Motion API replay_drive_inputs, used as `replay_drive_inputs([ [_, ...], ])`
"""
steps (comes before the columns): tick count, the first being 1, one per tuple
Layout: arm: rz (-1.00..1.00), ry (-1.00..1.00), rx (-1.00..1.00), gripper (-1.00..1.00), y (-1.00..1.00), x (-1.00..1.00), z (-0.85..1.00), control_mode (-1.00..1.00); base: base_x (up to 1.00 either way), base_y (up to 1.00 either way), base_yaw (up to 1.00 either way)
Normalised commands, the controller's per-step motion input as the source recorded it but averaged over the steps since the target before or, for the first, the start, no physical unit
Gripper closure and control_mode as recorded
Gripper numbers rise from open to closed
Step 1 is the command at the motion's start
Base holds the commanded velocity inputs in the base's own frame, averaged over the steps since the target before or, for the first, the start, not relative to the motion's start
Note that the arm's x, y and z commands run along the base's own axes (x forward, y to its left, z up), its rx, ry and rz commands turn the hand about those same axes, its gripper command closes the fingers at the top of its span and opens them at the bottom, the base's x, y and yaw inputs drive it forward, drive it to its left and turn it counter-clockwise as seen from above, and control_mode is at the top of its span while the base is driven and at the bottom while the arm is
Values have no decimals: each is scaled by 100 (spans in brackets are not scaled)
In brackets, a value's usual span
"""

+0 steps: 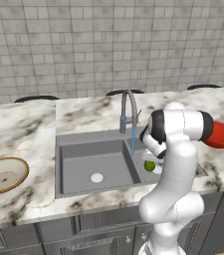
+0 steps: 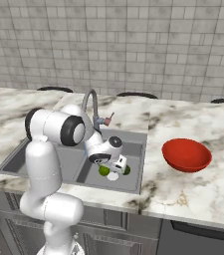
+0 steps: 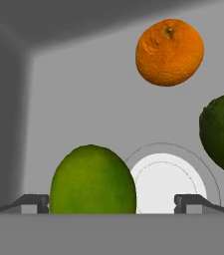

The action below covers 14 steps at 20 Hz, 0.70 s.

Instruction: Pick the limes from the sink and place them in one bowl. Place the tangerine in the other bowl. Then turn off the sink faucet.

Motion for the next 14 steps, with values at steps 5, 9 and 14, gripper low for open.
replay_drive_inputs([
  [5,0,0,0,-100,2,2,-7,-100,0,0,0],
  [9,0,0,0,-100,3,2,-8,-100,0,0,0],
  [14,0,0,0,-100,0,0,-9,-100,0,0,0],
])
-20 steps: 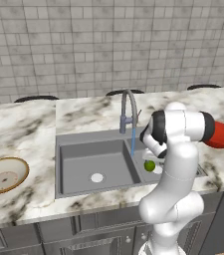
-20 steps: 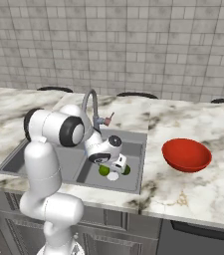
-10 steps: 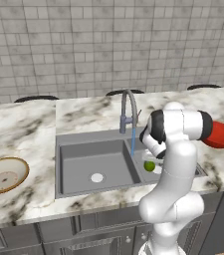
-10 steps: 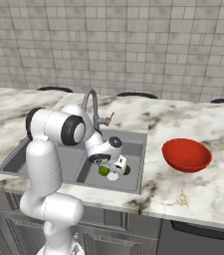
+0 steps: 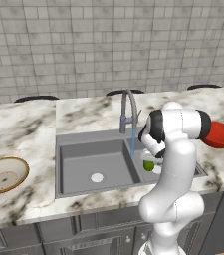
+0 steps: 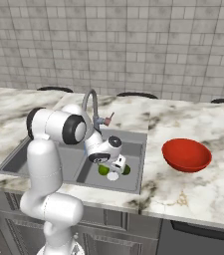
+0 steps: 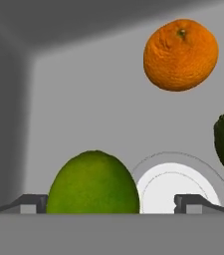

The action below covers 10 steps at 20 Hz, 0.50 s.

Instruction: Pick the limes from the sink and place them in one bowl. Place the tangerine in the other bowl. Then turn off the sink faucet.

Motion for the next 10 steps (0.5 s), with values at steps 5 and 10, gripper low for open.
replay_drive_inputs([
  [5,0,0,3,-100,0,0,-7,-100,0,0,0],
  [10,0,0,8,-100,0,0,-6,-100,0,0,0],
])
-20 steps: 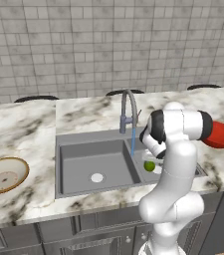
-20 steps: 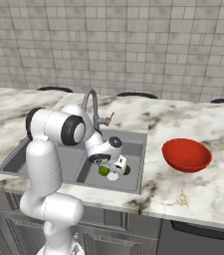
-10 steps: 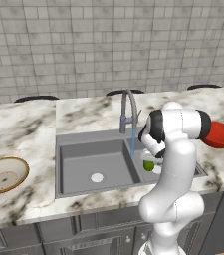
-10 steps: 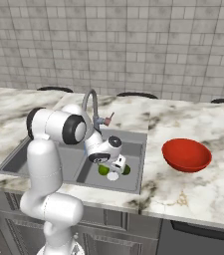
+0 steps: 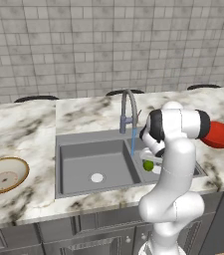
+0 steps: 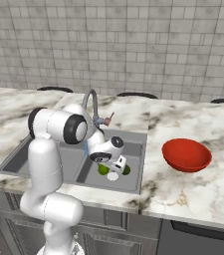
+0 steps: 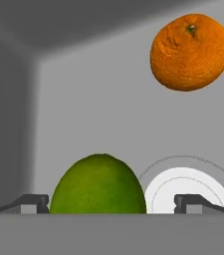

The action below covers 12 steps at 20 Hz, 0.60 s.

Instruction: Pick the limes from the sink and place them in one bowl. Place the tangerine in the other bowl. Then turn off the sink faucet.

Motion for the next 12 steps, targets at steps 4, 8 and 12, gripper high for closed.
replay_drive_inputs([
  [4,0,0,7,-100,0,0,-7,-100,0,0,0],
  [8,0,2,4,-100,0,0,-9,-100,0,0,0],
  [12,0,1,0,-100,0,0,-13,-100,0,0,0],
])
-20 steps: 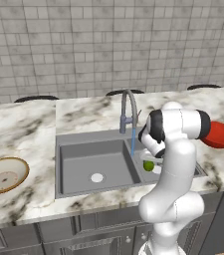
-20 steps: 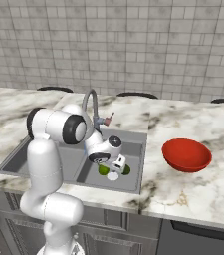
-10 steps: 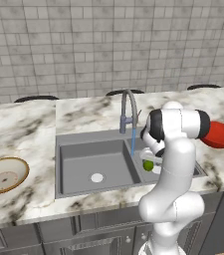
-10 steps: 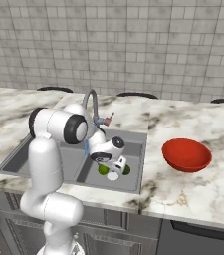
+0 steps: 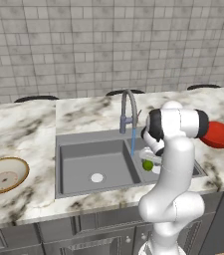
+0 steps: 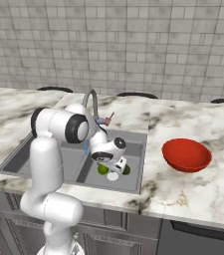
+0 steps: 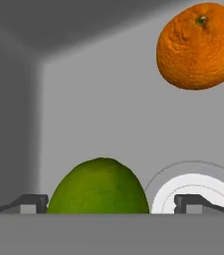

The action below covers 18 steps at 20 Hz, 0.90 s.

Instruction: Pick the limes from the sink and place them in one bowl. Place the tangerine in the other bowl. Then turn off the sink faucet.

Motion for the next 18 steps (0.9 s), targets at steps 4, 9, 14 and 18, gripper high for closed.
replay_drive_inputs([
  [4,0,0,0,-100,0,0,-24,-100,0,0,0],
  [9,0,3,0,-100,0,-15,-25,-100,0,0,0],
  [14,-2,2,0,-100,0,-27,-25,-100,0,0,0],
  [18,-2,2,0,100,0,-28,-27,-100,0,0,0],
])
